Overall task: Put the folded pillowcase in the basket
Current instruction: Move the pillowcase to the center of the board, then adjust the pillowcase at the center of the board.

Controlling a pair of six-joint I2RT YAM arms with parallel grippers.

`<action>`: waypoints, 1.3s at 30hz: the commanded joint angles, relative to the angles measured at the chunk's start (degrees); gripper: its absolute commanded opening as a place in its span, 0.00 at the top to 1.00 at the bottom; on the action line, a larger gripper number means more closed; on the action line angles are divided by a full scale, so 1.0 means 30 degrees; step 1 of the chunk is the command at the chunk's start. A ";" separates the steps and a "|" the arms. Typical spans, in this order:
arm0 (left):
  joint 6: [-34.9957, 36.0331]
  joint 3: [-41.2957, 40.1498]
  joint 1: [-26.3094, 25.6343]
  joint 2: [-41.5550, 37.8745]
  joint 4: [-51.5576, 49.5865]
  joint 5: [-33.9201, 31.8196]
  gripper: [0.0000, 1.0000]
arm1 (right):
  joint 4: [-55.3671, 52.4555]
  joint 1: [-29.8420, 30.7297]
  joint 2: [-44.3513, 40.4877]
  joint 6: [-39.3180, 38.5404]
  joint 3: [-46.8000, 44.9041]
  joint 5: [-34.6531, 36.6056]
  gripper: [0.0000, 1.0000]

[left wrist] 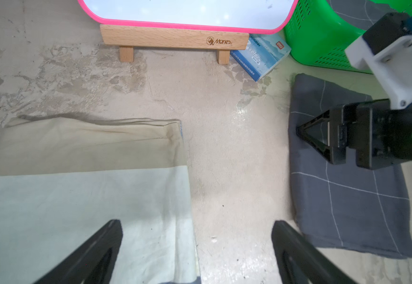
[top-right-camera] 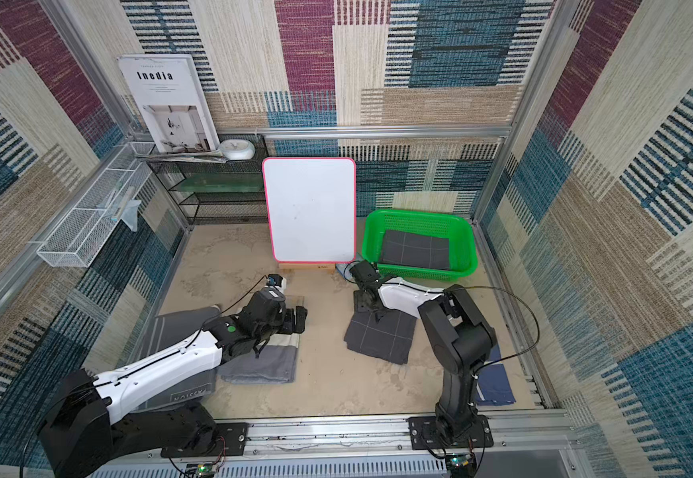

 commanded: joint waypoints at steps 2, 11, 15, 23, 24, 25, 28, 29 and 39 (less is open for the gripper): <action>-0.0110 -0.0180 0.0253 -0.0071 0.0535 -0.0243 0.01 | -0.0334 0.2300 0.0017 -0.2355 -0.0063 -0.0855 0.18; -0.0441 -0.0633 0.0571 -0.0604 0.0662 -0.0424 0.01 | -0.0388 0.5226 -0.3399 -0.4700 -0.1455 -0.0119 0.18; -0.0412 -0.0472 0.0775 -0.0318 0.0669 0.0108 0.01 | -0.0781 0.5226 -0.5612 -0.3144 -0.2055 0.0633 0.14; -0.0220 0.0927 0.0812 0.1578 0.0643 0.2264 0.01 | -0.1919 0.5045 -0.5601 0.1645 -0.3555 0.1662 0.12; -0.0186 0.1093 0.0812 0.1776 0.0589 0.2393 0.01 | -0.1782 0.4862 -0.5230 0.1916 -0.3542 0.1691 0.11; -0.0202 0.1193 0.0812 0.1906 0.0581 0.2443 0.01 | -0.1742 0.4530 -0.4746 0.2075 -0.3297 0.1546 0.11; -0.0327 0.1204 0.0812 0.1749 0.0389 0.2118 0.01 | -0.2201 0.3256 -0.3046 0.2179 -0.1670 0.0462 0.11; -0.0361 0.1144 0.0812 0.1565 0.0272 0.1931 0.01 | -0.2281 0.3001 -0.2674 0.2211 -0.1185 0.0347 0.11; -0.0593 -0.0182 0.1015 -0.0576 -0.0791 0.0059 0.01 | -0.2269 0.2334 0.1281 0.0559 0.1839 -0.1853 0.11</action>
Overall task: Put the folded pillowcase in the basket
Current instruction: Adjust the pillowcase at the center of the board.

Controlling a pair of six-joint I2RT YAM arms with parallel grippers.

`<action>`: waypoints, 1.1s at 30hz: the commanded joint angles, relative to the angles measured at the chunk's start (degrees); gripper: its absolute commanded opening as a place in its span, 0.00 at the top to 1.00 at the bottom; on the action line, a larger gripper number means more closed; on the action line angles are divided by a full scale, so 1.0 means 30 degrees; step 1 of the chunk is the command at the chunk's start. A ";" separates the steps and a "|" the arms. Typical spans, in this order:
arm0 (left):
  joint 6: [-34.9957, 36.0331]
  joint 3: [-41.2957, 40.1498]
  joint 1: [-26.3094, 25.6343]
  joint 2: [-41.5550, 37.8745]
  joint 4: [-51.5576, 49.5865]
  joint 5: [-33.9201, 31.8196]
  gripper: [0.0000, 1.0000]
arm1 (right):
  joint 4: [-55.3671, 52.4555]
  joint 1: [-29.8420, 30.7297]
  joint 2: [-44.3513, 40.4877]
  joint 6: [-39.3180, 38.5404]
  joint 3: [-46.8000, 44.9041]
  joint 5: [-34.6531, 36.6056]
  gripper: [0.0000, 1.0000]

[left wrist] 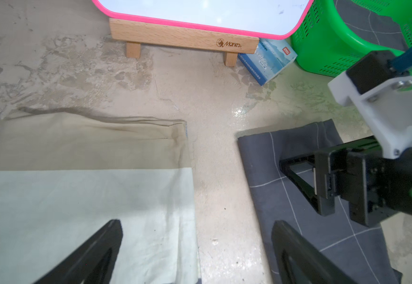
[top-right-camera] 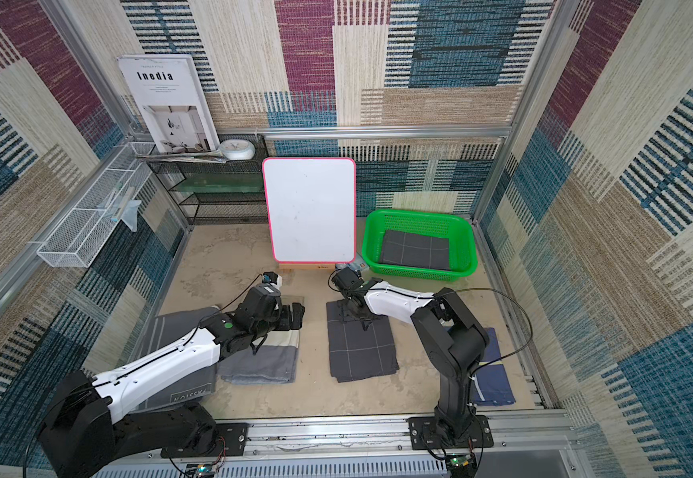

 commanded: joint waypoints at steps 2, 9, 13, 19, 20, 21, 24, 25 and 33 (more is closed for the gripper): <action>-0.0102 -0.0417 0.0194 -0.0600 -0.0498 -0.0739 0.01 | 0.0069 0.0788 0.0995 -0.1727 0.0689 -0.1155 0.12; 0.0577 0.0414 0.0644 0.0414 -0.1199 -0.0375 0.01 | -0.0442 0.2357 0.0086 -0.5122 0.1207 0.1823 0.13; 0.1047 0.1574 0.0644 0.1789 -0.1429 0.0421 0.01 | -0.0962 0.2313 -0.2469 -0.4941 0.0568 0.2575 0.12; 0.1918 0.4725 0.0017 0.4596 -0.2074 0.2420 0.01 | -0.1173 0.2537 -0.6254 -0.2549 -0.2536 0.0550 0.13; 0.2050 0.5104 -0.0080 0.5089 -0.2111 0.2812 0.02 | -0.1272 0.2707 -0.6725 -0.2312 -0.3019 0.0432 0.13; 0.2170 0.5533 -0.0216 0.5628 -0.2198 0.3157 0.02 | -0.1489 0.2917 -0.7203 -0.2132 -0.3496 0.0037 0.15; 0.2837 0.6711 -0.0699 0.7377 -0.2590 0.4331 0.06 | -0.2194 0.4102 -0.8506 -0.0143 -0.4701 0.0497 0.16; 0.3060 0.7195 -0.0802 0.7971 -0.2907 0.4633 0.07 | -0.2352 0.4462 -0.8930 0.0342 -0.5109 0.0765 0.16; 0.3372 0.9833 -0.1058 1.1859 -0.4571 0.5091 0.13 | -0.2127 0.5203 -1.0186 0.2691 -0.7979 0.0075 0.16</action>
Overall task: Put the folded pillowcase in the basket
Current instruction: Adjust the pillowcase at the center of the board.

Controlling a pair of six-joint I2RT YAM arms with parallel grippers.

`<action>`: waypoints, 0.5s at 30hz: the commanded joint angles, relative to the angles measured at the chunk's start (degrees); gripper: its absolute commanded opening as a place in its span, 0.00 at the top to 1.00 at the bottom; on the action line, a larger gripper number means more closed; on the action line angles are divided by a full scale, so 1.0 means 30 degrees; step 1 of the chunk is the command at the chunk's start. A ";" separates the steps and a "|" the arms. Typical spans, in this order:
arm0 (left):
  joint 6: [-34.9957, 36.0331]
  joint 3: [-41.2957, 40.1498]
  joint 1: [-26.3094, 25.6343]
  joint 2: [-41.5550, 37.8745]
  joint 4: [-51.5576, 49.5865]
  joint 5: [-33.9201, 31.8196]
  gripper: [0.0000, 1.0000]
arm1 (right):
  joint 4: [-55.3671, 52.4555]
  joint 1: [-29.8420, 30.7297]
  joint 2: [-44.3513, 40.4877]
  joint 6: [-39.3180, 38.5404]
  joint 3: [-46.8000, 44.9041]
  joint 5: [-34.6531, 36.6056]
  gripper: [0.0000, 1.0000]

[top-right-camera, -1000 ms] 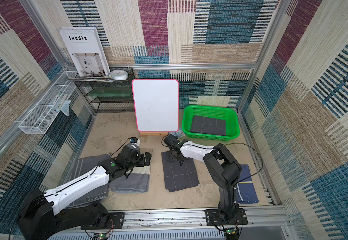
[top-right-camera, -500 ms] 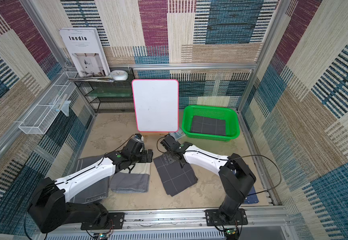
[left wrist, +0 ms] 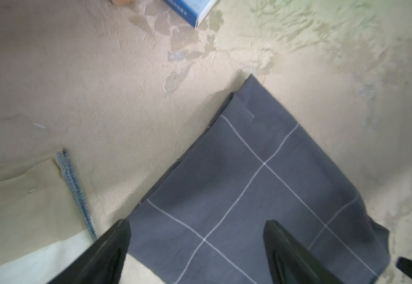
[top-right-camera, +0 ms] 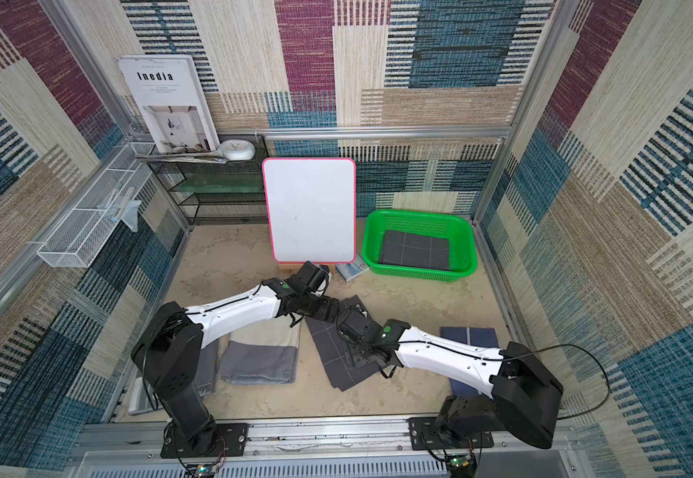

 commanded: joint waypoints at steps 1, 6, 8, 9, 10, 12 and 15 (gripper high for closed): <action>0.0272 0.0436 -0.0009 0.0792 -0.0833 0.0607 0.14 | -0.0170 0.0068 0.0380 0.1484 -0.0334 -0.0338 0.16; -0.0648 -0.0017 -0.0038 0.1267 -0.0674 0.0348 0.17 | -0.1249 -0.0036 0.2187 0.3886 -0.0341 0.1544 0.14; -0.0944 -0.0515 -0.0067 0.1152 -0.0471 0.0344 0.17 | -0.1457 -0.0380 0.2651 0.4166 -0.0475 0.1945 0.13; -0.1048 -0.0717 -0.0095 0.1105 -0.0429 0.0344 0.18 | -0.1450 -0.0622 0.2786 0.4263 -0.0560 0.2093 0.13; -0.1252 -0.0886 -0.0122 0.1061 -0.0499 0.0344 0.19 | -0.1458 -0.1001 0.2877 0.4412 -0.0679 0.2364 0.13; -0.1713 -0.1119 -0.0155 0.1015 -0.0838 0.0453 0.20 | -0.0948 -0.1695 0.2839 0.4285 -0.0923 0.2896 0.12; -0.2486 -0.1696 -0.0341 0.0741 -0.0714 0.0916 0.21 | 0.0219 -0.2948 0.2682 0.3332 -0.0958 0.2894 0.11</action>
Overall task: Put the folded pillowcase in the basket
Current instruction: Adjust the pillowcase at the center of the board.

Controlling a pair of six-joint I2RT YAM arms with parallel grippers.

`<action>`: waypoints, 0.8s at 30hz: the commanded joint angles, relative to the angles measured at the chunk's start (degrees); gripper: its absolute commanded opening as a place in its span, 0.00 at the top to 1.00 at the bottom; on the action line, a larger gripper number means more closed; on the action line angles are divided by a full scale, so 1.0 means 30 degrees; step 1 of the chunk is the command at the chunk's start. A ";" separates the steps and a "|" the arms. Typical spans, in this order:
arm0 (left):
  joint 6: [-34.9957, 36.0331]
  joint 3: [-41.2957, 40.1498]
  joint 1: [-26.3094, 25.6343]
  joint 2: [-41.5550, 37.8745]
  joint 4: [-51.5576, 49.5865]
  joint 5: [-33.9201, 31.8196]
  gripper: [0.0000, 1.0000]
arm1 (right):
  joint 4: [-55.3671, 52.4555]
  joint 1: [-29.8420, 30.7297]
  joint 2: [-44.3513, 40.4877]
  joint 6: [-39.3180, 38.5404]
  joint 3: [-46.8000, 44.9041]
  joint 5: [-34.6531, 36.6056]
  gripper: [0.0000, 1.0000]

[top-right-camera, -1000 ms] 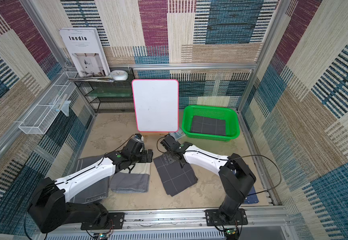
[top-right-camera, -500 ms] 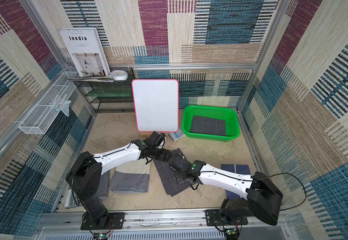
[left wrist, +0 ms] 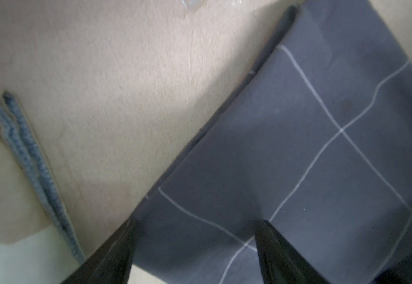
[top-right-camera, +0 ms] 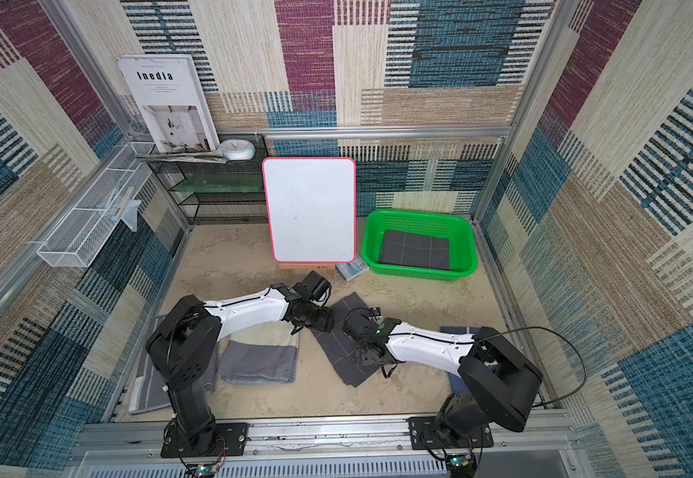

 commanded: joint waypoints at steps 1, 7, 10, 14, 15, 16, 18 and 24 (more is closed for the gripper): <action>-0.1172 -0.0665 -0.0288 -0.0378 -0.0254 0.0638 0.21 | 0.0529 -0.1051 0.0123 -0.0772 -0.0005 0.1049 0.11; -0.2395 -0.1792 -0.1250 -0.1243 0.0047 0.0242 0.21 | 0.1086 -0.2799 0.0183 -0.2341 0.1114 0.2353 0.08; -0.3106 -0.2568 -0.1602 -0.2317 0.0366 0.0280 0.21 | 0.1861 -0.3942 -0.0046 -0.3116 0.1330 0.1951 0.08; -0.3127 -0.3212 -0.1716 -0.3975 0.0668 -0.0089 0.17 | 0.1905 -0.4701 -0.0373 -0.3302 0.1749 0.1392 0.09; -0.2866 -0.3140 -0.1684 -0.4141 0.0603 -0.0289 0.15 | 0.1822 -0.4727 -0.0549 -0.3236 0.1727 0.1237 0.09; -0.2532 -0.2831 -0.1560 -0.4186 0.0312 -0.0482 0.13 | 0.1762 -0.4713 -0.0829 -0.3057 0.1631 0.0957 0.09; -0.1940 -0.2102 -0.1048 -0.3933 -0.0188 -0.0635 0.11 | 0.1839 -0.4701 -0.1556 -0.2716 0.1111 0.0114 0.10; -0.0640 -0.0807 0.0845 -0.2558 0.0025 0.0294 0.10 | 0.1024 -0.4719 -0.3597 -0.1936 -0.0389 -0.2387 0.11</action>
